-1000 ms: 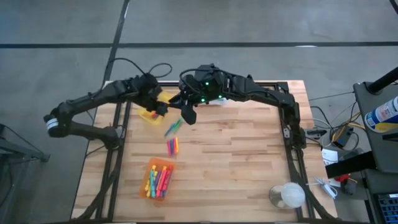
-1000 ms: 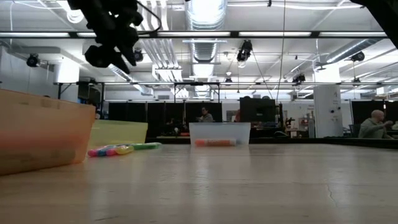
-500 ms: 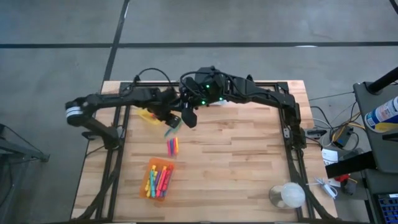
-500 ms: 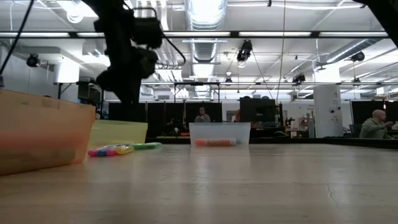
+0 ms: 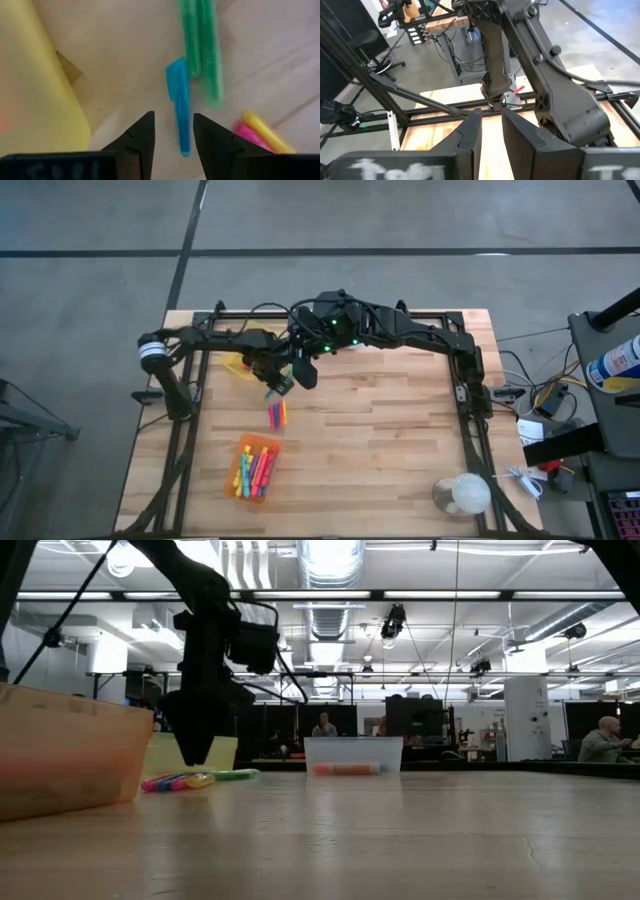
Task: Pick & Place Markers
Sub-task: Put the top blue pen into the yellow bin
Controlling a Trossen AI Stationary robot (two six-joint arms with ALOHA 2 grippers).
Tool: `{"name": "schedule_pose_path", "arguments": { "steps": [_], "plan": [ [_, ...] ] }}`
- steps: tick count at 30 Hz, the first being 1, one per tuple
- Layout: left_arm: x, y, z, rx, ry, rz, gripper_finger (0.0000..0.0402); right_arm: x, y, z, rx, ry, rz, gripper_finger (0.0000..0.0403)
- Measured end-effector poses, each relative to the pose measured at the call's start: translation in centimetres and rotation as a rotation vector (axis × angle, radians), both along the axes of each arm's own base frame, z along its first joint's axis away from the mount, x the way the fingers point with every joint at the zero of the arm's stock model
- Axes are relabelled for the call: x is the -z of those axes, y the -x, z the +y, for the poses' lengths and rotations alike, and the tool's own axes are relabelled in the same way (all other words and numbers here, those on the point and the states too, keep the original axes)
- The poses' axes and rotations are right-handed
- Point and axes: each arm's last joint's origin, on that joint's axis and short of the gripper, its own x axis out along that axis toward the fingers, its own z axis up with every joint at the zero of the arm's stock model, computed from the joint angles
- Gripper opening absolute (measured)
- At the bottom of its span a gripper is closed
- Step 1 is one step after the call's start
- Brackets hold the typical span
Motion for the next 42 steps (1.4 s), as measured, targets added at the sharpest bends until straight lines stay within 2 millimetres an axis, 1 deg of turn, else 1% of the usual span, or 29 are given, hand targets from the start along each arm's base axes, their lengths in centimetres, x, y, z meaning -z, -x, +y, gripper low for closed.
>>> {"name": "schedule_pose_path", "arguments": {
  "steps": [5,16,19,25,29,31,36,42],
  "plan": [
    [0.9,-0.3,0.0,0.007,0.010,0.021,0.0128,0.0,0.0,0.0,-0.004,0.009,-0.001,0.0063],
    [2.5,-0.9,0.2,0.030,0.018,0.053,0.0126,0.0,0.0,0.0,-0.010,0.027,-0.004,0.0066],
    [2.6,-0.9,0.2,0.035,0.018,0.059,0.0105,0.0,0.0,0.0,-0.010,0.027,-0.004,0.0068],
    [2.2,-0.8,0.2,0.040,0.012,0.048,0.0025,0.0,0.0,0.0,-0.015,0.041,-0.006,0.0068],
    [1.5,-0.7,0.0,0.040,0.026,0.013,0.0022,0.0,0.0,-0.1,-0.014,0.042,-0.007,0.0062],
    [0.8,-0.5,-0.1,0.037,0.038,0.006,0.0028,0.0,0.0,-0.1,-0.014,0.042,-0.008,0.0060],
    [-1.5,0.3,-0.5,0.018,0.045,-0.048,0.0033,-0.2,0.0,-0.1,-0.013,0.045,-0.019,0.0059],
    [-4.7,1.9,-0.9,-0.009,-0.001,-0.119,0.0032,-0.6,0.2,-0.2,-0.012,0.047,-0.040,0.0060]
  ]
}}
